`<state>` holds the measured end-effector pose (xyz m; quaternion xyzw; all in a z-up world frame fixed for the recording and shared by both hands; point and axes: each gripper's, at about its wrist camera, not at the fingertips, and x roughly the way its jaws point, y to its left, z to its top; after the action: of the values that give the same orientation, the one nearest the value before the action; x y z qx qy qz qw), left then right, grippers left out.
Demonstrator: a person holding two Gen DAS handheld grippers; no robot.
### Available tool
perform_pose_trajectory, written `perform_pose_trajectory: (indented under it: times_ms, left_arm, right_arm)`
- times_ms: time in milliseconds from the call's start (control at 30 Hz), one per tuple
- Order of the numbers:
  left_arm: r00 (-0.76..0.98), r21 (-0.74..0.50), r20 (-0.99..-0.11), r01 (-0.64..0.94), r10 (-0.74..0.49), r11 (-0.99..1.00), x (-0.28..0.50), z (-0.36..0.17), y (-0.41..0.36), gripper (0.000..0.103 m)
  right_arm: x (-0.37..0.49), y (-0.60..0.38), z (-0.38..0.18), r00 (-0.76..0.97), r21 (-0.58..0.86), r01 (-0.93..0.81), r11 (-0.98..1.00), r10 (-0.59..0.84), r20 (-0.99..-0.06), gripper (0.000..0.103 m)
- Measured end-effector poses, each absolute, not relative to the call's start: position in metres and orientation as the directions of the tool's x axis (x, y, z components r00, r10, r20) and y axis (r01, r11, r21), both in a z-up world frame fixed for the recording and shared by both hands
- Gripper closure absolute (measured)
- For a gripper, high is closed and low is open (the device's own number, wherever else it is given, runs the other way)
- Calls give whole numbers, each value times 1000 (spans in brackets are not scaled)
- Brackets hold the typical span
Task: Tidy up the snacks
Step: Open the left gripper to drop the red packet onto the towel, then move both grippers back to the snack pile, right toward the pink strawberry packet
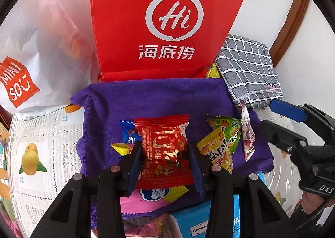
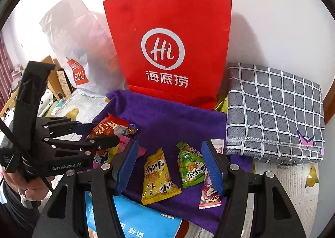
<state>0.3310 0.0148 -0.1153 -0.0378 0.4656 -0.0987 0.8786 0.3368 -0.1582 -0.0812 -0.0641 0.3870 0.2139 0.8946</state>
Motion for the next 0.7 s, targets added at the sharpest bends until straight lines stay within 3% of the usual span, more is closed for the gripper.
perform_pose_trajectory:
  times_ms: [133, 200, 367, 700]
  left_arm:
    - [547, -156, -812, 134, -204, 979, 331, -114, 15, 60]
    - [554, -158, -807, 131, -205, 979, 331, -112, 16, 49]
    - [584, -160, -786, 128, -205, 979, 326, -103, 19, 39]
    - [614, -161, -759, 145, -217, 976, 315, -84, 20, 38]
  right_arm:
    - [337, -157, -83, 605, 43, -436, 899, 328, -726, 41]
    - [336, -156, -83, 603, 43, -438, 898, 329, -727, 41]
    - [336, -156, -81, 606, 42, -436, 899, 329, -724, 41]
    - [326, -155, -74, 626, 50, -406, 912, 317, -712, 41]
